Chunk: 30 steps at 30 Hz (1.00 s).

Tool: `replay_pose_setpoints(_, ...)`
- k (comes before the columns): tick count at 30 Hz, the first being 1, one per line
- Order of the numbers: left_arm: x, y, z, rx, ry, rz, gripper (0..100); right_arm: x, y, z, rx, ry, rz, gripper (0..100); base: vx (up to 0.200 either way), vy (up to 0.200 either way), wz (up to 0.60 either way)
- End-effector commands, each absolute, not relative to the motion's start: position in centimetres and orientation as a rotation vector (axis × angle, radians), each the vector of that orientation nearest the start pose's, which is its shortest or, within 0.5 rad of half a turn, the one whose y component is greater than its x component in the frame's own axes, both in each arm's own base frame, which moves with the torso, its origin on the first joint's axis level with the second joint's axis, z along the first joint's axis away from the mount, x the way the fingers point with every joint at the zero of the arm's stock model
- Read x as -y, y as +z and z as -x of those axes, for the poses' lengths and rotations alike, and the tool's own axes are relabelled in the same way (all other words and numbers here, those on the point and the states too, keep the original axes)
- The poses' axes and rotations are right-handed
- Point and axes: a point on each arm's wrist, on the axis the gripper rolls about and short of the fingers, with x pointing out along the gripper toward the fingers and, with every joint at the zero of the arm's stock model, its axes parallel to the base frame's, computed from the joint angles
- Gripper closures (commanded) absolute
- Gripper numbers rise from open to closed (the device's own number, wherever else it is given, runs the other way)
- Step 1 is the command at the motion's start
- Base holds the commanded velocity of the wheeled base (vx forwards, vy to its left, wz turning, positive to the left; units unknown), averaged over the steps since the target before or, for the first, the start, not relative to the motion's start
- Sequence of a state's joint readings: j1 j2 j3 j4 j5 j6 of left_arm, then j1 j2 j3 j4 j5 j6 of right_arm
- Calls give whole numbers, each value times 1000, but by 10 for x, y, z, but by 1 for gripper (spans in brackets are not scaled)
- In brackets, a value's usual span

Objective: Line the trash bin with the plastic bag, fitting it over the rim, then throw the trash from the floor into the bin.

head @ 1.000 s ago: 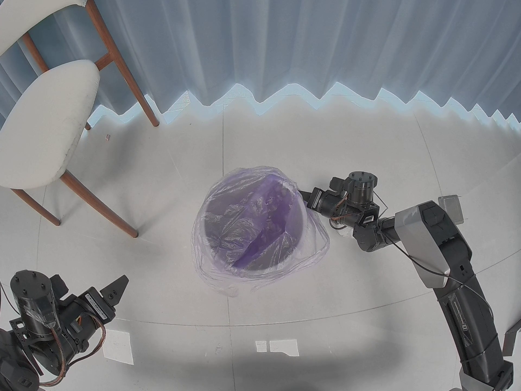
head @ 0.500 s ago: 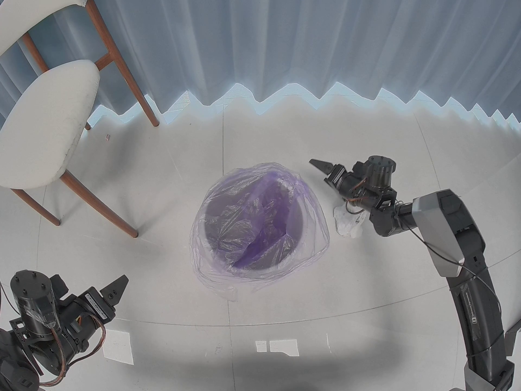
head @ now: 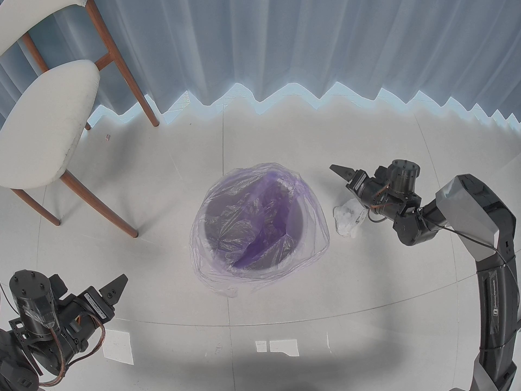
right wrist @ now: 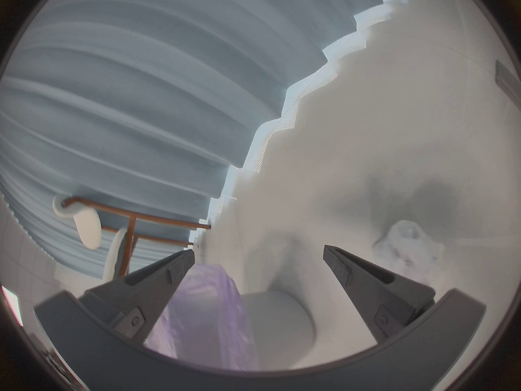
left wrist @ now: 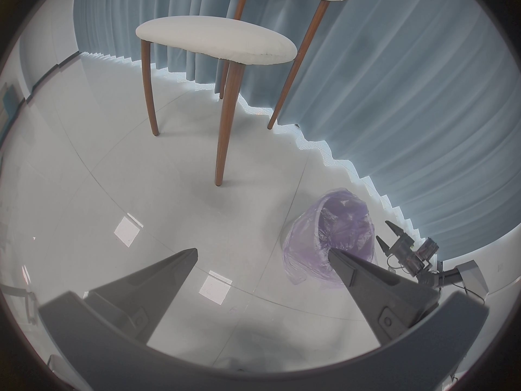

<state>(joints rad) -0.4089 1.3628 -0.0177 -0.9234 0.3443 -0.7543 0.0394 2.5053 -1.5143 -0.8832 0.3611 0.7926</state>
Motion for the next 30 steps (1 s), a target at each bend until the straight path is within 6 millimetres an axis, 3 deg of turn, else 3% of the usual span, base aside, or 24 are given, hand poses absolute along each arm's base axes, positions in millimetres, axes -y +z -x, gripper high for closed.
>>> replay_pose_setpoints(1,48,97,-130,-399,88,590,0,-23,12,-403,-321,409,-526,0,0,0,0)
replay_pose_setpoints(4,48,98,-129,-395,86,592,0,-24,-9,-388,-336,419,-462,0,0,0,0)
replay_pose_setpoints(11,48,97,-129,-398,88,591,0,-27,-28,-384,-322,437,-399,0,0,0,0)
replay_pose_setpoints(19,48,96,-129,-412,93,592,0,-37,-27,-385,-305,515,-394,0,0,0,0)
replay_pose_setpoints(30,48,94,-129,-422,100,596,0,-46,-16,-401,-243,612,-383,0,0,0,0)
